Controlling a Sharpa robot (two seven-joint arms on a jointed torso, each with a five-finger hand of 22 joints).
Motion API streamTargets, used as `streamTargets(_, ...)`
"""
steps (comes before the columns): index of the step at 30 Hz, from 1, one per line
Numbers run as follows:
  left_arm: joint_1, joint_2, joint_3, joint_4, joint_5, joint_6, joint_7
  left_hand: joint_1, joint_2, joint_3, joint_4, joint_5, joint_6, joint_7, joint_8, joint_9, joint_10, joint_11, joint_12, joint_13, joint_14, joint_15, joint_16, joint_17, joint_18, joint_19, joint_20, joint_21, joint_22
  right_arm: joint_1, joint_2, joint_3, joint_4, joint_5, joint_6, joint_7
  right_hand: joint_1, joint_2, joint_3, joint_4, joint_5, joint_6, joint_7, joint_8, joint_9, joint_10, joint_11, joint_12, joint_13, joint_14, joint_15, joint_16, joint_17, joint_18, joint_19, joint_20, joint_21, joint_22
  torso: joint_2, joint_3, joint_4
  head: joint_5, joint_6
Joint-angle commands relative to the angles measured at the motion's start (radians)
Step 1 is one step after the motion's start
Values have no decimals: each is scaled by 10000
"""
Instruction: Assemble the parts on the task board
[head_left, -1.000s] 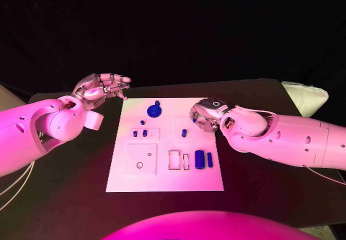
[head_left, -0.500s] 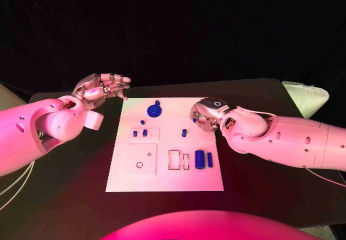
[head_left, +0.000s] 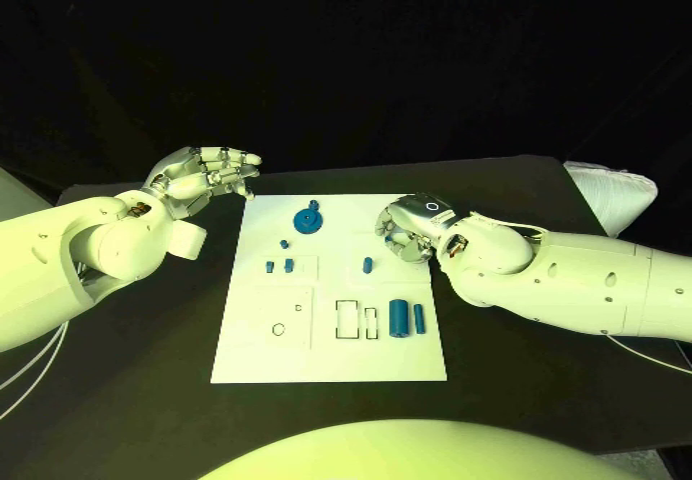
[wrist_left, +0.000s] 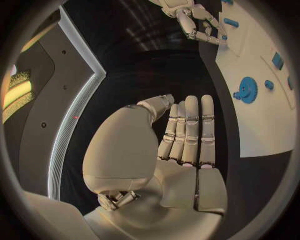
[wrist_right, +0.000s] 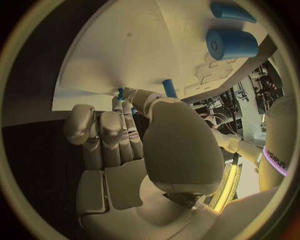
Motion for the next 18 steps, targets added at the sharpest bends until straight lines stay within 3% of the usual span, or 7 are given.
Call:
streamTargets(1, 1, 9, 7, 10, 16, 134, -4, 79, 10, -78, 3, 37, -43, 52, -32, -16, 28, 10, -59, -15, 24, 34, -60, -10, 139, 75, 12, -35, -17, -28, 29, -1, 0, -35, 1, 123, -52, -43, -19, 17, -38, -14, 13, -35, -11, -83, 13, -56, -16, -34, 56, -74, -49, -84, -48, 63, -90, 804, 1, 2, 10, 0, -8)
streamTargets(13, 1, 2, 6, 14, 3, 168, -49, 79, 4, -89, 8, 34, -51, 55, -38, -19, 28, 13, -63, -20, 28, 36, -62, -11, 139, 82, 13, -44, -23, -89, 21, -1, -2, -286, 257, -103, 239, 363, 93, -153, 7, 639, -230, 289, 150, 682, -247, 198, 128, 145, -149, 267, 285, -178, 246, -73, 558, 1073, 0, 5, -1, -9, -24)
streamTargets(18, 1, 0, 6, 8, -5, 172, -68, 79, 1, -99, 13, 31, -55, 57, -43, -22, 29, 14, -66, -25, 33, 37, -63, -12, 139, 89, 13, -53, -30, -94, 11, -1, -29, -543, 289, -243, 258, 347, 87, -221, 130, 607, -218, 267, 148, 667, -240, 136, 122, 108, -156, 172, 161, -164, 216, -103, 462, 1064, -5, 12, -10, -11, -28)
